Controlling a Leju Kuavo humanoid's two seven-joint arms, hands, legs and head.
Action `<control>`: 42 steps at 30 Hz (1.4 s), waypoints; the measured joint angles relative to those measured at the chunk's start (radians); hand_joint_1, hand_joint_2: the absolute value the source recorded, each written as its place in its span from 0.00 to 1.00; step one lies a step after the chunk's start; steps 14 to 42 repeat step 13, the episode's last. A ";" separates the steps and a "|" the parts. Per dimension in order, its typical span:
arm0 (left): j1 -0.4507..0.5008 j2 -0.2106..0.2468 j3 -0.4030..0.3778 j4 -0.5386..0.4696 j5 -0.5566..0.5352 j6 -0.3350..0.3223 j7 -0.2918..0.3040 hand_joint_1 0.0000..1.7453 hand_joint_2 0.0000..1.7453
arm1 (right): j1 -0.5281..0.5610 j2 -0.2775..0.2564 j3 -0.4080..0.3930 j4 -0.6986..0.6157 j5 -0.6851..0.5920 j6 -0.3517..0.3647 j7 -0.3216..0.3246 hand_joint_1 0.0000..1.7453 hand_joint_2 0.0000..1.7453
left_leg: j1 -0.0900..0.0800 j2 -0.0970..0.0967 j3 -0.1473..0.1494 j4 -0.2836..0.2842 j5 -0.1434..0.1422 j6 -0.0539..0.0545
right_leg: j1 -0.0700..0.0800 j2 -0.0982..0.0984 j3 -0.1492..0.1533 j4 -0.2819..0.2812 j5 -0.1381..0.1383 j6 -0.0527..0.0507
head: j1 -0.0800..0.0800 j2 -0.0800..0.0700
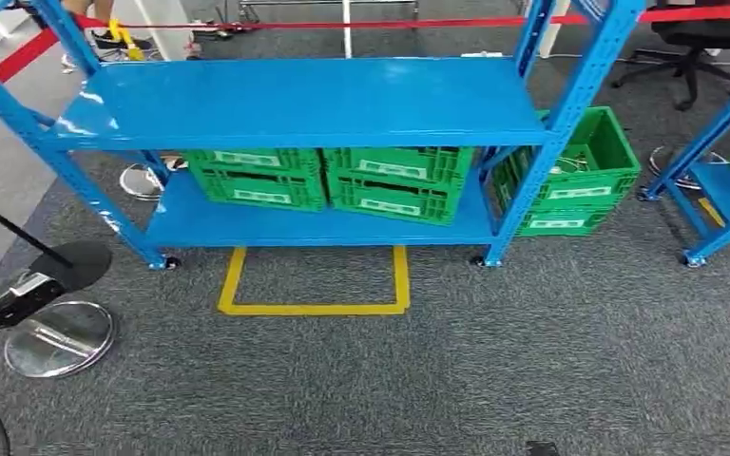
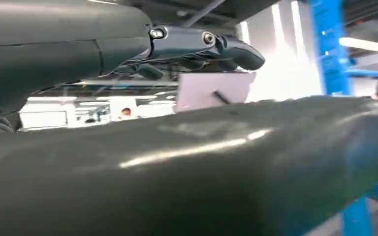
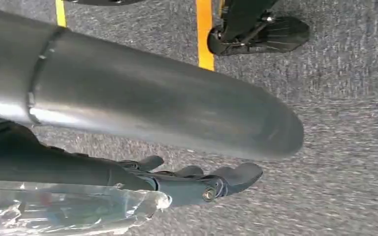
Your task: Take the parts from the cabinet and place them on the table.
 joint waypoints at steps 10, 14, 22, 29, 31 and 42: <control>-0.028 -0.020 -0.011 0.005 0.000 -0.054 0.035 0.00 0.00 | 0.004 0.001 -0.034 0.000 -0.030 -0.002 0.043 0.00 0.00 | 0.013 -0.077 -0.001 -0.002 0.004 0.024 | -0.008 0.118 -0.118 0.196 -0.051 0.021 | 0.006 0.000; -0.047 -0.024 -0.015 0.008 0.007 -0.071 0.036 0.00 1.00 | -0.002 0.003 -0.043 0.000 -0.031 -0.003 0.048 0.00 1.00 | 0.010 -0.087 -0.003 0.008 0.000 0.006 | -0.013 0.131 -0.032 0.014 0.015 0.015 | 0.006 0.000; -0.047 -0.024 -0.015 0.008 0.007 -0.071 0.036 0.00 1.00 | -0.002 0.003 -0.043 0.000 -0.031 -0.003 0.048 0.00 1.00 | 0.010 -0.087 -0.003 0.008 0.000 0.006 | -0.013 0.131 -0.032 0.014 0.015 0.015 | 0.006 0.000; -0.047 -0.024 -0.015 0.008 0.007 -0.071 0.036 0.00 1.00 | -0.002 0.003 -0.043 0.000 -0.031 -0.003 0.048 0.00 1.00 | 0.010 -0.087 -0.003 0.008 0.000 0.006 | -0.013 0.131 -0.032 0.014 0.015 0.015 | 0.006 0.000; -0.047 -0.024 -0.015 0.008 0.007 -0.071 0.036 0.00 1.00 | -0.002 0.003 -0.043 0.000 -0.031 -0.003 0.048 0.00 1.00 | 0.010 -0.087 -0.003 0.008 0.000 0.006 | -0.013 0.131 -0.032 0.014 0.015 0.015 | 0.006 0.000; -0.047 -0.024 -0.015 0.008 0.007 -0.071 0.036 0.00 1.00 | -0.002 0.003 -0.043 0.000 -0.031 -0.003 0.048 0.00 1.00 | 0.010 -0.087 -0.003 0.008 0.000 0.006 | -0.013 0.131 -0.032 0.014 0.015 0.015 | 0.006 0.000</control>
